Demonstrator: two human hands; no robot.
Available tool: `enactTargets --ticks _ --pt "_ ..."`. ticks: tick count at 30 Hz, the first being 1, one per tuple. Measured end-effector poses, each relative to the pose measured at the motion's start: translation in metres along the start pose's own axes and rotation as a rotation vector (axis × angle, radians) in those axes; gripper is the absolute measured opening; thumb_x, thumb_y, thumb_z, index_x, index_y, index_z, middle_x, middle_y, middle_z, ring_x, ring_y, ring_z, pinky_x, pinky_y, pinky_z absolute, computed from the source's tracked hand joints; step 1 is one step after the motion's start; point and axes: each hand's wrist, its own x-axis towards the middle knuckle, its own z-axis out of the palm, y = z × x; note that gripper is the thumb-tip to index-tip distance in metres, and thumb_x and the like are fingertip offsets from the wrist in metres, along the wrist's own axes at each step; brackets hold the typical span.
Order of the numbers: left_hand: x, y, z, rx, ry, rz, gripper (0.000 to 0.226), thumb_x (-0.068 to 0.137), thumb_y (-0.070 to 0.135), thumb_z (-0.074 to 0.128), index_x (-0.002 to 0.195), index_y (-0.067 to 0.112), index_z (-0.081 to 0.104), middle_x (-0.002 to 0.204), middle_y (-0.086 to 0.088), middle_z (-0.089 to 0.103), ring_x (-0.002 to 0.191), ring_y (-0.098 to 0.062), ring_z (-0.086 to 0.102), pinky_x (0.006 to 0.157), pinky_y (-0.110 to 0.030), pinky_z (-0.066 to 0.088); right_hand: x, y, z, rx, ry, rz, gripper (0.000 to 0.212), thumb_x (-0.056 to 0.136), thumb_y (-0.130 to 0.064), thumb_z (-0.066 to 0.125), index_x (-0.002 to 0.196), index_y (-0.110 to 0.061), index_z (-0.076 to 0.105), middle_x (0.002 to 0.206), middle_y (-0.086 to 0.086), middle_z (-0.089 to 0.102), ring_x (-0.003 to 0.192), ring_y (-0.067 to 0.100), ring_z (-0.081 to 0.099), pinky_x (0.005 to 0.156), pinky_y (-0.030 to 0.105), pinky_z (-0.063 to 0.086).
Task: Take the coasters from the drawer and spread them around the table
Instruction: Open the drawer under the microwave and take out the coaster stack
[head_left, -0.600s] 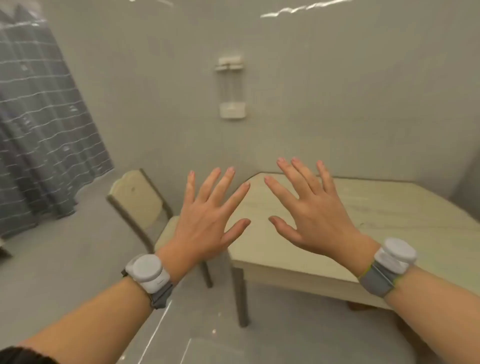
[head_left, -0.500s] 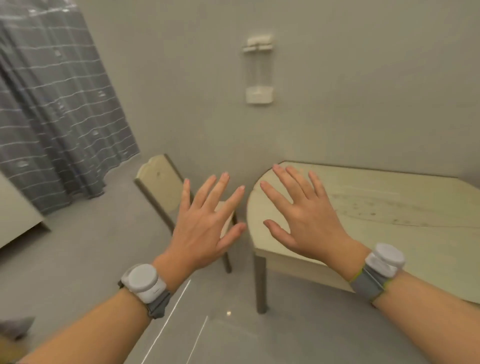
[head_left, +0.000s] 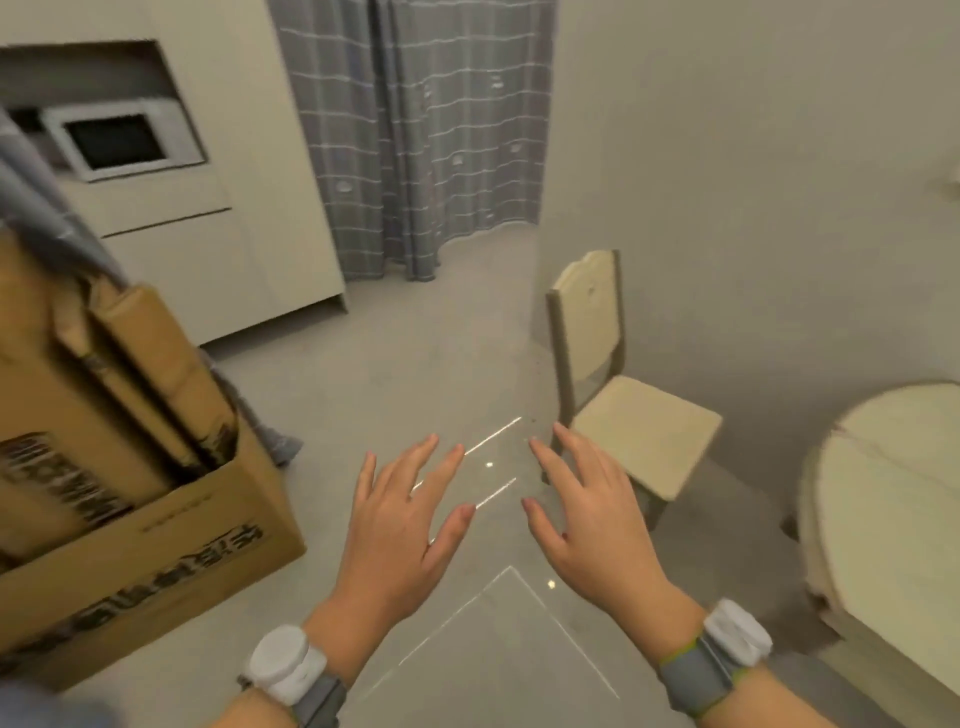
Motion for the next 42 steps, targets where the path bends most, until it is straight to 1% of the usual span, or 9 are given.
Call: enactTargets --ticks 8,12,16,20,24,28,31,35,42 --pt "0.035 -0.142 0.023 -0.072 0.011 -0.326 0.055 0.104 0.058 0.038 0.157 0.041 0.038 0.162 0.011 0.042 0.151 -0.010 0.036 0.129 -0.050 0.019 0.113 -0.047 0.138 0.139 -0.214 0.077 0.054 0.097 -0.039 0.060 0.148 -0.023 0.055 0.162 0.006 0.042 0.145 0.027 0.043 0.116 0.042 0.038" --pt "0.112 -0.212 0.050 -0.142 -0.044 -0.382 0.056 0.104 0.056 0.040 0.158 0.045 0.030 0.161 0.015 0.040 0.150 -0.006 0.033 0.129 -0.050 0.024 0.196 -0.035 0.201 0.171 -0.317 0.142 0.053 0.100 -0.040 0.057 0.152 -0.029 0.049 0.163 -0.002 0.040 0.149 0.020 0.038 0.120 0.035 0.033" --pt "0.214 -0.288 0.063 -0.194 -0.034 -0.457 0.053 0.105 0.049 0.047 0.157 0.043 0.033 0.155 0.018 0.044 0.143 -0.003 0.039 0.122 -0.047 0.036 0.319 -0.017 0.257 0.254 -0.392 0.215 0.045 0.101 -0.035 0.058 0.146 -0.027 0.056 0.156 -0.006 0.047 0.144 0.015 0.043 0.113 0.024 0.031" --pt "0.308 -0.348 0.045 -0.267 0.017 -0.548 0.052 0.105 0.048 0.049 0.154 0.050 0.033 0.148 0.026 0.046 0.135 0.005 0.043 0.115 -0.036 0.044 0.457 -0.030 0.291 0.318 -0.435 0.200 0.040 0.102 -0.031 0.058 0.141 -0.026 0.061 0.151 -0.009 0.049 0.139 0.014 0.048 0.107 0.021 0.033" --pt "0.381 -0.413 0.019 -0.313 0.084 -0.644 0.053 0.104 0.043 0.053 0.154 0.048 0.035 0.136 0.026 0.049 0.126 0.004 0.050 0.104 -0.025 0.046 0.583 -0.065 0.328 0.381 -0.475 0.140 0.036 0.099 -0.028 0.061 0.135 -0.026 0.065 0.145 -0.011 0.053 0.119 0.014 0.060 0.097 0.024 0.044" --pt "0.442 -0.500 0.003 -0.364 0.186 -0.785 0.051 0.103 0.040 0.056 0.151 0.047 0.039 0.133 0.026 0.052 0.120 0.005 0.053 0.099 -0.022 0.046 0.690 -0.105 0.375 0.458 -0.509 0.031 0.034 0.099 -0.028 0.060 0.133 -0.027 0.066 0.138 -0.014 0.056 0.127 0.007 0.054 0.102 0.035 0.053" --pt "0.466 -0.546 0.002 -0.428 0.197 -0.870 0.052 0.102 0.040 0.057 0.150 0.050 0.039 0.130 0.027 0.053 0.116 0.006 0.055 0.095 -0.019 0.048 0.731 -0.120 0.402 0.473 -0.552 -0.001 0.032 0.102 -0.028 0.057 0.132 -0.033 0.064 0.134 -0.020 0.056 0.123 -0.002 0.054 0.103 0.024 0.049" --pt "0.530 -0.666 0.008 -0.554 0.249 -0.968 0.051 0.103 0.034 0.058 0.149 0.048 0.042 0.125 0.020 0.062 0.111 0.000 0.061 0.084 -0.015 0.049 0.839 -0.151 0.476 0.471 -0.593 -0.019 0.031 0.103 -0.026 0.056 0.132 -0.035 0.063 0.130 -0.023 0.056 0.118 -0.003 0.055 0.092 0.005 0.038" --pt "0.668 -0.860 -0.036 -0.624 0.331 -1.047 0.045 0.103 0.026 0.059 0.145 0.042 0.052 0.113 0.019 0.066 0.095 -0.007 0.066 0.082 -0.025 0.056 1.046 -0.234 0.563 0.523 -0.593 -0.016 0.031 0.101 -0.026 0.059 0.130 -0.036 0.064 0.127 -0.024 0.060 0.114 -0.007 0.058 0.086 0.006 0.043"
